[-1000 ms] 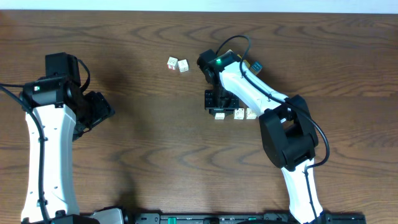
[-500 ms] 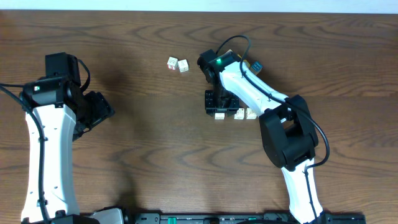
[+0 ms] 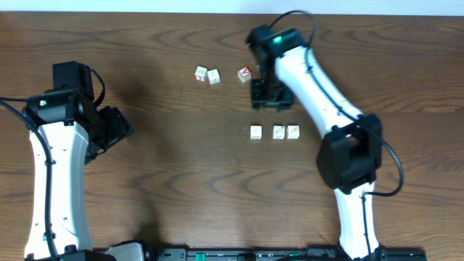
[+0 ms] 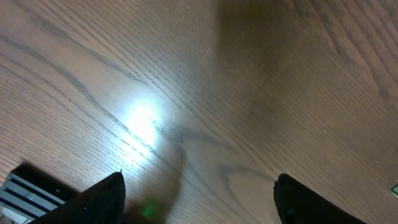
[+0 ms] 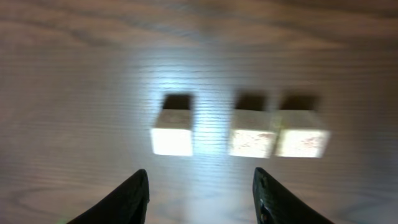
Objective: Lift 3 blocks
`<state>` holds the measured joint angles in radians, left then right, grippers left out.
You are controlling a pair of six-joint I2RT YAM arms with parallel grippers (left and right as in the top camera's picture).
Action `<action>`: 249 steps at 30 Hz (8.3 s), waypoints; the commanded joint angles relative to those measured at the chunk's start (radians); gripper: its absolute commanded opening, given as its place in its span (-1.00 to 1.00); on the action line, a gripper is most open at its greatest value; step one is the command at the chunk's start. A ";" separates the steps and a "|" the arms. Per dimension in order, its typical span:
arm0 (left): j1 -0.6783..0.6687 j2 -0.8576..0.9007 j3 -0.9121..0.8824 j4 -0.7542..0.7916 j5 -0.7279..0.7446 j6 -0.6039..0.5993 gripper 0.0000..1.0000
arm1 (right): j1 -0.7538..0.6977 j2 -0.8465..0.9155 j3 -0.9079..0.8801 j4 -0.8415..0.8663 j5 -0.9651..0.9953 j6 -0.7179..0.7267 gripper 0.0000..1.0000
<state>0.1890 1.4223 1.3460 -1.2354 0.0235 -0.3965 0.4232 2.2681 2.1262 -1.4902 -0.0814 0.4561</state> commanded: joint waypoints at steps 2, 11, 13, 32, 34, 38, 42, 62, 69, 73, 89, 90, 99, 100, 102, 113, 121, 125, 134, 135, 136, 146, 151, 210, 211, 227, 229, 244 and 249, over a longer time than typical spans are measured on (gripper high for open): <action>0.003 -0.003 0.018 -0.006 -0.007 -0.009 0.54 | -0.120 -0.052 0.021 -0.076 0.005 -0.103 0.02; 0.003 -0.003 0.018 -0.006 -0.007 -0.009 0.54 | -0.251 -0.052 -0.032 -0.162 0.005 -0.204 -0.97; 0.003 -0.003 0.018 -0.006 -0.007 -0.009 0.54 | -0.254 -0.052 -0.060 -0.153 0.006 -0.203 -0.97; 0.003 -0.003 0.018 -0.006 -0.007 -0.009 0.54 | -0.451 -0.052 -0.397 0.101 -0.490 -0.515 -0.98; 0.003 -0.003 0.018 -0.006 -0.007 -0.009 0.54 | -0.475 -0.052 -0.435 0.113 -0.529 -0.543 -0.97; 0.003 -0.003 0.018 -0.006 -0.007 -0.009 0.54 | -0.491 -0.052 -0.521 0.168 -0.538 -0.539 -0.98; 0.003 -0.003 0.018 -0.006 -0.007 -0.009 0.54 | -0.487 -0.052 -0.589 0.231 -0.583 -0.539 -0.97; 0.003 -0.003 0.018 -0.006 -0.007 -0.009 0.54 | -0.461 -0.052 -0.603 0.347 -0.586 -0.457 -0.97; 0.003 -0.003 0.018 -0.006 -0.007 -0.009 0.54 | -0.439 -0.052 -0.603 0.354 -0.586 -0.441 -0.97; 0.003 -0.003 0.018 -0.006 -0.007 -0.009 0.54 | -0.435 -0.052 -0.603 0.354 -0.586 -0.441 -0.97; 0.003 -0.003 0.018 -0.006 -0.007 -0.009 0.54 | -0.416 -0.052 -0.603 0.380 -0.586 -0.441 -0.98; 0.003 -0.003 0.018 -0.006 -0.007 -0.009 0.54 | -0.411 -0.052 -0.603 0.385 -0.586 -0.441 -0.97; 0.003 -0.003 0.018 -0.006 -0.007 -0.009 0.54 | -0.362 -0.052 -0.603 0.403 -0.577 -0.426 -0.97; 0.003 -0.003 0.018 -0.006 -0.007 -0.009 0.54 | -0.358 -0.052 -0.603 0.404 -0.577 -0.424 -0.97; 0.003 -0.003 0.018 -0.006 -0.007 -0.009 0.54 | -0.352 -0.052 -0.603 0.407 -0.574 -0.406 -0.97; 0.003 -0.003 0.018 -0.006 -0.007 -0.009 0.54 | -0.344 -0.052 -0.603 0.416 -0.575 -0.345 -0.97; 0.003 -0.003 0.018 -0.006 -0.007 -0.009 0.54 | -0.320 -0.052 -0.603 0.400 -0.574 -0.315 -0.97; 0.003 -0.003 0.018 -0.006 -0.007 -0.009 0.54 | -0.310 -0.052 -0.603 0.406 -0.573 -0.298 -0.97; 0.003 -0.003 0.018 -0.006 -0.007 -0.009 0.54 | -0.311 -0.052 -0.603 0.413 -0.570 -0.283 -0.97; 0.003 -0.003 0.018 -0.006 -0.007 -0.009 0.54 | -0.312 -0.052 -0.602 0.417 -0.567 -0.282 -0.97; 0.003 -0.003 0.018 -0.006 -0.007 -0.009 0.54 | -0.313 -0.052 -0.601 0.422 -0.558 -0.272 -0.98; 0.003 -0.003 0.018 -0.006 -0.007 -0.009 0.54 | -0.336 -0.052 -0.473 0.320 -0.441 -0.266 -0.97; 0.003 -0.003 0.018 -0.006 -0.007 -0.009 0.54 | -0.339 -0.052 -0.301 0.122 -0.243 -0.266 -0.97; 0.003 -0.003 0.018 -0.006 -0.007 -0.009 0.54 | 0.037 -0.508 -1.043 0.743 -0.031 0.023 -0.97; 0.003 -0.003 0.018 -0.006 -0.007 -0.009 0.54 | 0.037 -0.508 -1.044 0.750 -0.030 0.022 -0.98; 0.003 -0.003 0.018 -0.006 -0.007 -0.009 0.54 | 0.037 -0.476 -1.053 0.798 -0.021 0.035 -0.97; 0.003 -0.003 0.018 -0.006 -0.007 -0.009 0.54 | 0.037 -0.475 -1.058 0.803 -0.021 0.037 -0.97; 0.003 -0.003 0.018 -0.006 -0.007 -0.009 0.54 | 0.037 -0.475 -1.060 0.820 0.025 0.037 -0.97; 0.003 -0.003 0.018 -0.006 -0.007 -0.009 0.54 | 0.037 -0.474 -1.060 0.835 0.024 0.037 -0.97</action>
<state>0.1890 1.4223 1.3460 -1.2350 0.0231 -0.3965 0.4530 1.7798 1.0714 -0.6598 -0.0723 0.4763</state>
